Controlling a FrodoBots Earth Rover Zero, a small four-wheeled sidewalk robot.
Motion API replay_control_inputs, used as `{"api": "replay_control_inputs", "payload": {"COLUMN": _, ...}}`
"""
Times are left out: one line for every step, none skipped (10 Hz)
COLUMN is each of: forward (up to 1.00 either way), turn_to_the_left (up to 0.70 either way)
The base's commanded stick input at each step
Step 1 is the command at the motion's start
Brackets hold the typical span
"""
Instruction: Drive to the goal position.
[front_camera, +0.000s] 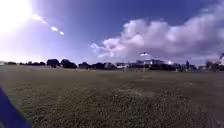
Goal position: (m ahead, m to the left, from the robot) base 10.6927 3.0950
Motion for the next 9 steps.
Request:
{"api": "replay_control_inputs", "payload": {"forward": 0.7, "turn_to_the_left": 0.14}}
{"api": "replay_control_inputs", "payload": {"forward": 0.7, "turn_to_the_left": 0.14}}
{"api": "replay_control_inputs", "payload": {"forward": 0.7, "turn_to_the_left": 0.14}}
{"api": "replay_control_inputs", "payload": {"forward": 0.7, "turn_to_the_left": 0.14}}
{"api": "replay_control_inputs", "payload": {"forward": 0.7, "turn_to_the_left": 0.14}}
{"api": "replay_control_inputs", "payload": {"forward": 0.7, "turn_to_the_left": 0.14}}
{"api": "replay_control_inputs", "payload": {"forward": 0.7, "turn_to_the_left": 0.14}}
{"api": "replay_control_inputs", "payload": {"forward": 0.7, "turn_to_the_left": 0.14}}
{"api": "replay_control_inputs", "payload": {"forward": 0.7, "turn_to_the_left": 0.14}}
